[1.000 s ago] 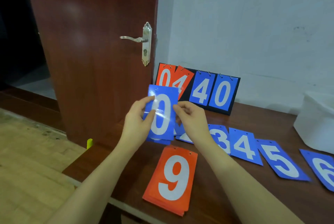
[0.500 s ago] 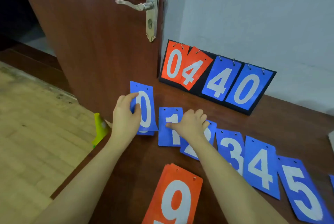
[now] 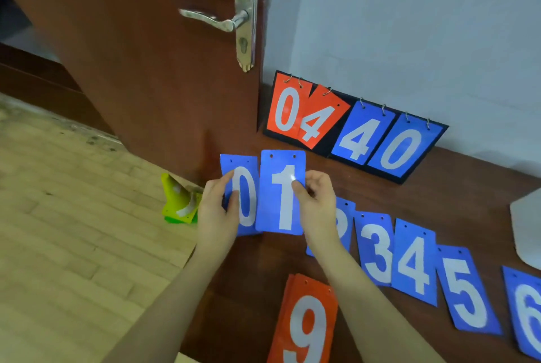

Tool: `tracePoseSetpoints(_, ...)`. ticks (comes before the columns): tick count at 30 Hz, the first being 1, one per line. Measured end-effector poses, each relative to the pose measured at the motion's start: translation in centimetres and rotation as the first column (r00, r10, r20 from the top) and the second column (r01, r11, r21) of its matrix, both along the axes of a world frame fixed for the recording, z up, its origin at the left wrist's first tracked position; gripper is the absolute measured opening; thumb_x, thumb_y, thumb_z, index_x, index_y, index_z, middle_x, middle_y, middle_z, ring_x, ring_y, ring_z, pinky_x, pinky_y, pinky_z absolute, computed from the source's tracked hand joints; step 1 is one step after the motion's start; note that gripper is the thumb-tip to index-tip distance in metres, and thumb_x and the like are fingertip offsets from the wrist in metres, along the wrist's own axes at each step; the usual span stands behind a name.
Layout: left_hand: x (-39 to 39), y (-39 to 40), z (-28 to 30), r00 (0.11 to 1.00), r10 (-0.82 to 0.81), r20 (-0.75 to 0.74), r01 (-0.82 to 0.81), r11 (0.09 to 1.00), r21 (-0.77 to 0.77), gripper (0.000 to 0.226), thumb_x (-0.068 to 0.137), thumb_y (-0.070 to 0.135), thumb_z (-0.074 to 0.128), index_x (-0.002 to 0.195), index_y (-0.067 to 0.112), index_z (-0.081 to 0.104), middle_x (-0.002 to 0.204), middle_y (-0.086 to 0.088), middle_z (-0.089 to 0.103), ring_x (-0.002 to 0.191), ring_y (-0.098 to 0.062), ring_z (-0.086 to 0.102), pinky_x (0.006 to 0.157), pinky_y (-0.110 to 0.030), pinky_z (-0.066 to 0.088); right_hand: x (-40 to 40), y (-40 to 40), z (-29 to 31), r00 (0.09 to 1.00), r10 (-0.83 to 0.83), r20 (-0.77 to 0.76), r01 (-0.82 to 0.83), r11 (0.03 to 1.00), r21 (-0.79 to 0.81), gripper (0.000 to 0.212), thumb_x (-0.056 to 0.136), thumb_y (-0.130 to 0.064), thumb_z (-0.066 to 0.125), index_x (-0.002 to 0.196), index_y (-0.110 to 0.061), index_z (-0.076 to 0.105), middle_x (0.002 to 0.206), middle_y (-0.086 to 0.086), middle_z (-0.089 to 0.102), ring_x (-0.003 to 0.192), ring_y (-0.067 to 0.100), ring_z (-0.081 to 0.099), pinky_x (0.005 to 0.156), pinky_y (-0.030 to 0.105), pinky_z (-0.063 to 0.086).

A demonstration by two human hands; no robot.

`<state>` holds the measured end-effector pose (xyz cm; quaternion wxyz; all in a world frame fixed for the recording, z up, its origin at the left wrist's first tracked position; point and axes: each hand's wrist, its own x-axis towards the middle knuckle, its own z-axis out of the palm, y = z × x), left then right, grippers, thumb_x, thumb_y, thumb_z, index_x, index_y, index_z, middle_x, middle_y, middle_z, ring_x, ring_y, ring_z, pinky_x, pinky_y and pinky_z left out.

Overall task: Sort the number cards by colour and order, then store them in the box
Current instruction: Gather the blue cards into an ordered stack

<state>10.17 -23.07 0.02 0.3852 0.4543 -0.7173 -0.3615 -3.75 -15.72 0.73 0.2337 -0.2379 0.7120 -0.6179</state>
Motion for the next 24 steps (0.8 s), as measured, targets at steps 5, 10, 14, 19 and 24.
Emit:
tracePoseSetpoints(5, -1.0, 1.0, 1.9, 0.984, -0.163, -0.067, 0.169, 0.981, 0.093, 0.043, 0.088, 0.008, 0.056, 0.13, 0.018, 0.05, 0.095, 0.011, 0.05, 0.084, 0.011, 0.05, 0.074, -0.002, 0.037, 1.9, 0.2, 1.5, 0.998, -0.034, 0.054, 0.031, 0.998, 0.055, 0.022, 0.083, -0.01, 0.066, 0.085, -0.026, 0.052, 0.085, -0.009, 0.06, 0.076, -0.008, 0.057, 0.065, 0.007, 0.046)
tracePoseSetpoints(10, -1.6, 1.1, 2.4, 0.987, -0.157, -0.034, 0.161, 0.974, 0.162, 0.054, 0.087, 0.013, 0.057, 0.137, 0.026, 0.041, 0.092, 0.015, 0.05, 0.084, 0.005, 0.052, 0.073, -0.008, 0.041, 1.4, 2.0, 1.0, 0.984, -0.031, -0.174, 0.075, 0.966, 0.249, 0.013, 0.085, -0.025, 0.065, 0.093, -0.029, 0.055, 0.089, -0.009, 0.059, 0.085, -0.001, 0.055, 0.066, 0.01, 0.045)
tracePoseSetpoints(14, -2.5, 1.3, 2.2, 0.985, -0.168, -0.041, 0.173, 0.961, 0.214, 0.054, 0.089, 0.016, 0.055, 0.139, 0.025, 0.037, 0.1, 0.02, 0.052, 0.091, 0.015, 0.05, 0.076, -0.002, 0.039, -2.4, 5.7, -0.6, 0.925, 0.001, -0.38, 0.274, 0.69, 0.67, 0.037, 0.087, -0.036, 0.061, 0.113, -0.011, 0.056, 0.114, 0.008, 0.053, 0.106, 0.025, 0.051, 0.085, 0.036, 0.045)
tracePoseSetpoints(19, -3.9, 2.4, 1.3, 0.988, -0.156, 0.012, 0.147, 0.95, 0.276, 0.053, 0.09, 0.018, 0.054, 0.14, 0.026, 0.037, 0.109, 0.013, 0.055, 0.093, 0.013, 0.051, 0.071, -0.002, 0.039, -2.8, 7.3, -2.0, 0.922, 0.143, -0.361, 0.264, 0.452, 0.852, 0.06, 0.081, -0.05, 0.062, 0.122, -0.009, 0.045, 0.124, 0.011, 0.045, 0.118, 0.03, 0.041, 0.098, 0.039, 0.037)
tracePoseSetpoints(24, -4.3, 3.5, 0.1, 0.988, -0.138, 0.063, 0.112, 0.945, 0.307, 0.052, 0.09, 0.018, 0.055, 0.139, 0.025, 0.038, 0.102, 0.023, 0.048, 0.089, 0.02, 0.048, 0.074, -0.004, 0.039, -2.7, 5.9, -2.2, 0.963, 0.05, -0.266, 0.215, 0.456, 0.864, 0.068, 0.079, -0.042, 0.067, 0.13, -0.009, 0.035, 0.133, 0.014, 0.037, 0.126, 0.032, 0.034, 0.105, 0.043, 0.03)
